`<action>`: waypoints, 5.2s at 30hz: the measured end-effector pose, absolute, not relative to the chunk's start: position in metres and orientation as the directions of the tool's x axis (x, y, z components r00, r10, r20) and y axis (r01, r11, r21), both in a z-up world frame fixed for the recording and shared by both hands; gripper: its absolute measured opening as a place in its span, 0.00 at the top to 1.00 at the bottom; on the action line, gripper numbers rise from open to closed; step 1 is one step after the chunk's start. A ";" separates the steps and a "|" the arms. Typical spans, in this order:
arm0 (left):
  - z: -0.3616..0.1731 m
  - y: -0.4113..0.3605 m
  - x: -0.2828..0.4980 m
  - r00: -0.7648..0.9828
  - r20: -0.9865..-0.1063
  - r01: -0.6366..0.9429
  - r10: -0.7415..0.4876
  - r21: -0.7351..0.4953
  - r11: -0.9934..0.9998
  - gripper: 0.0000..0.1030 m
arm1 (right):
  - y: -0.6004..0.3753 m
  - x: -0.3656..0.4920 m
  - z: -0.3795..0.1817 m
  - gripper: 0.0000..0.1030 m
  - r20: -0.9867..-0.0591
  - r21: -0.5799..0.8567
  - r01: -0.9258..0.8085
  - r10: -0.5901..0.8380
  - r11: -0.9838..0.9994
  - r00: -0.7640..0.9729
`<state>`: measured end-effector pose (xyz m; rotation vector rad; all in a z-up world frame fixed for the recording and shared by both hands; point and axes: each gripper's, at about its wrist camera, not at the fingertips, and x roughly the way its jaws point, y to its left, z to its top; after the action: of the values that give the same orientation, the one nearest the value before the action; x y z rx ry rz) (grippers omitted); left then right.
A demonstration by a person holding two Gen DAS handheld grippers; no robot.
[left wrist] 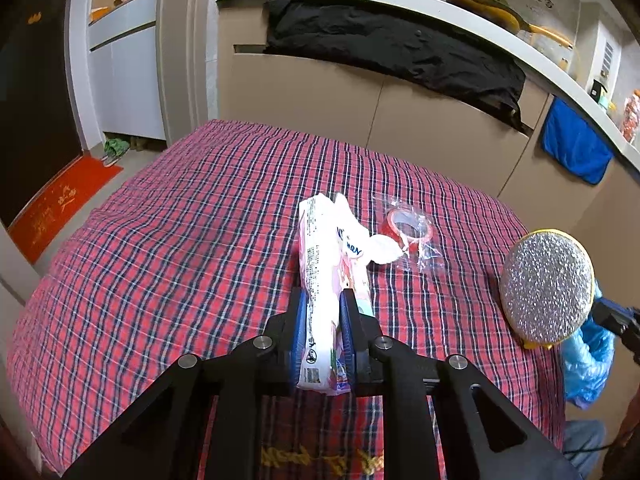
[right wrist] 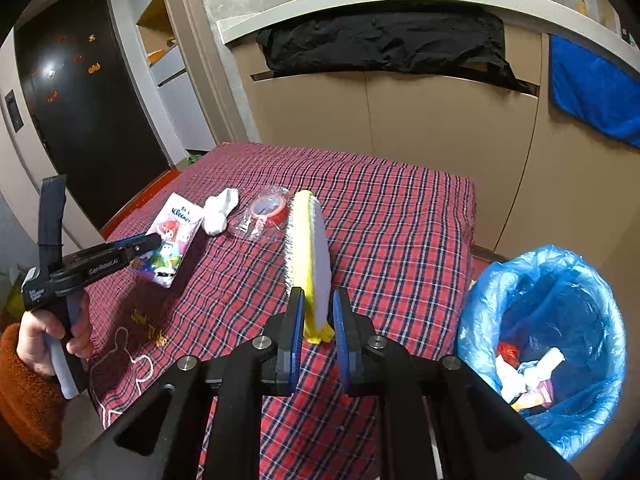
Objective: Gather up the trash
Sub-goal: 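Grasp the Kleenex tissue pack with the left gripper, then lift the lid with the right gripper while the left gripper lifts the Kleenex pack, then carry the lid and Kleenex pack over the blue bin and open both grippers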
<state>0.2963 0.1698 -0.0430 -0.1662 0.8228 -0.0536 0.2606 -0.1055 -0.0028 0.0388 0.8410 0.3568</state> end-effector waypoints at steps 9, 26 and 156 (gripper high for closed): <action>-0.061 0.170 0.324 0.649 -0.751 -0.013 -0.120 -0.169 0.986 0.77 | -0.106 0.266 -0.010 0.87 -0.728 0.190 -0.295 0.336 0.936 0.598; -0.041 0.234 0.233 0.733 -0.675 -0.086 -0.085 -0.216 0.973 0.87 | 0.022 0.267 -0.046 0.55 -0.855 -0.074 -0.676 0.302 0.733 0.421; -0.006 -0.192 0.291 0.687 -0.593 0.399 -0.419 -0.174 0.900 0.69 | -0.365 0.251 -0.025 0.85 -0.661 0.225 0.020 0.137 0.974 0.738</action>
<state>0.2911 -0.1924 -0.0061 -0.0317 0.6718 -0.4579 0.2507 -0.3651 -0.0245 0.2237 0.7392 0.0648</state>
